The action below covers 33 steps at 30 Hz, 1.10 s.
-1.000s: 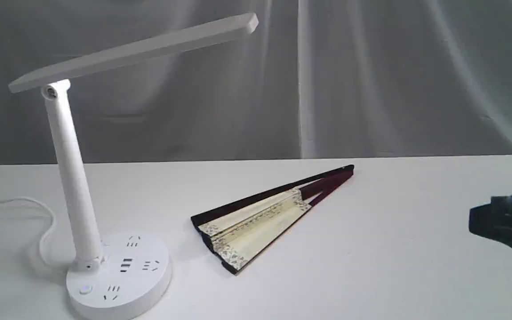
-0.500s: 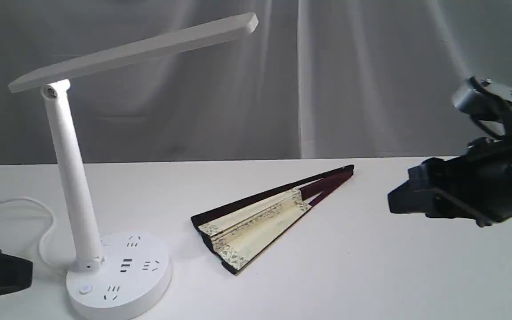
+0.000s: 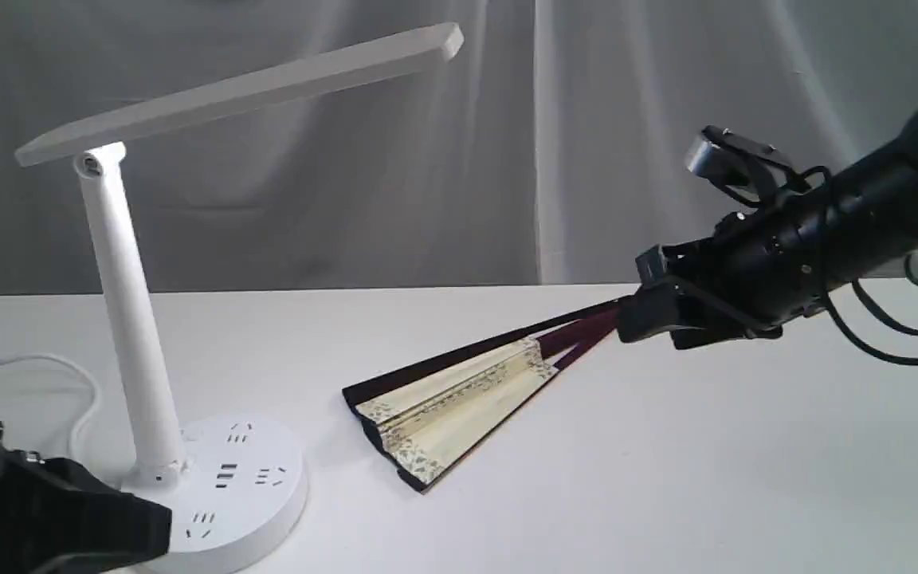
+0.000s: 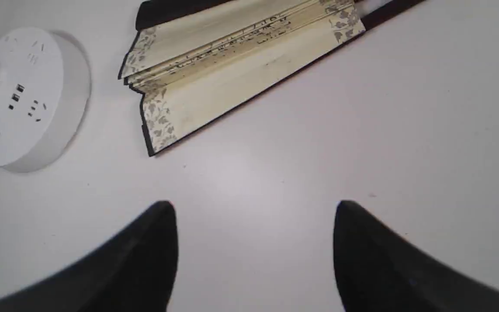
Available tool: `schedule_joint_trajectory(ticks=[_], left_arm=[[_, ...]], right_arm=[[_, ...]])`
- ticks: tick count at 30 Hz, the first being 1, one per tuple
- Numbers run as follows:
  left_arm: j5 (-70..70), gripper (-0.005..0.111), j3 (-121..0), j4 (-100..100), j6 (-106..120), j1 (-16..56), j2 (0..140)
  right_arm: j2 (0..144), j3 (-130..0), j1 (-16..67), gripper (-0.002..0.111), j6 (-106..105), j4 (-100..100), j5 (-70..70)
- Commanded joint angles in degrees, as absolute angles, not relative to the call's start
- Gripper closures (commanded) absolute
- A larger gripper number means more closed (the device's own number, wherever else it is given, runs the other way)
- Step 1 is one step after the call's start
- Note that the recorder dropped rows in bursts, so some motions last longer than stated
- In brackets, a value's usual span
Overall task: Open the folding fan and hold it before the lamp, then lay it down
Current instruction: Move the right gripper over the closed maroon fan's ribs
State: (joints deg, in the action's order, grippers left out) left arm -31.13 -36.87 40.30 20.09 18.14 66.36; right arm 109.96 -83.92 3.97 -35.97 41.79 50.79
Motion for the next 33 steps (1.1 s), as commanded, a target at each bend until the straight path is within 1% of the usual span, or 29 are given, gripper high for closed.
schedule_joint_trajectory(ticks=[1, 3, 5, 7, 12, 15, 25, 29, 33], left_arm=[[-26.48, 0.085, -36.58, 41.18, 19.32, 20.82, 69.32], [-25.95, 0.085, -36.58, 43.32, 19.32, 21.86, 70.17], [-25.57, 0.085, -36.58, 45.17, 19.32, 22.9, 70.97], [-23.73, 0.085, -36.58, 45.56, 19.32, 24.19, 71.75], [-23.28, 0.085, -36.58, 45.25, 19.43, 24.3, 72.93], [-21.37, 0.085, -36.58, 45.25, 19.54, 24.3, 72.93], [-22.14, 0.085, -36.95, 45.25, 19.38, 23.91, 72.93], [-23.85, 0.085, -39.39, 42.76, 17.52, 23.91, 72.93], [-26.17, 0.085, -42.53, 33.88, 6.88, 23.91, 72.93]], right_arm=[[110.94, -84.81, 4.06, 0.054, -40.48, 38.16, 48.52], [111.7, -84.81, 4.06, 0.054, -42.0, 36.35, 43.35], [112.77, -84.93, 4.06, 0.055, -40.71, 36.06, 41.02], [114.74, -86.41, 4.06, 0.056, -40.47, 35.93, 41.77], [118.8, -90.13, 4.06, 0.056, -37.42, 38.64, 45.48], [119.21, -90.14, 4.06, 0.056, -37.67, 38.52, 45.26], [119.21, -90.28, 4.06, 0.056, -36.74, 38.63, 45.06], [120.46, -95.73, 4.06, 0.056, -30.43, 33.73, 51.96], [121.95, -101.27, 4.06, 0.056, -27.82, 29.48, 54.74]])
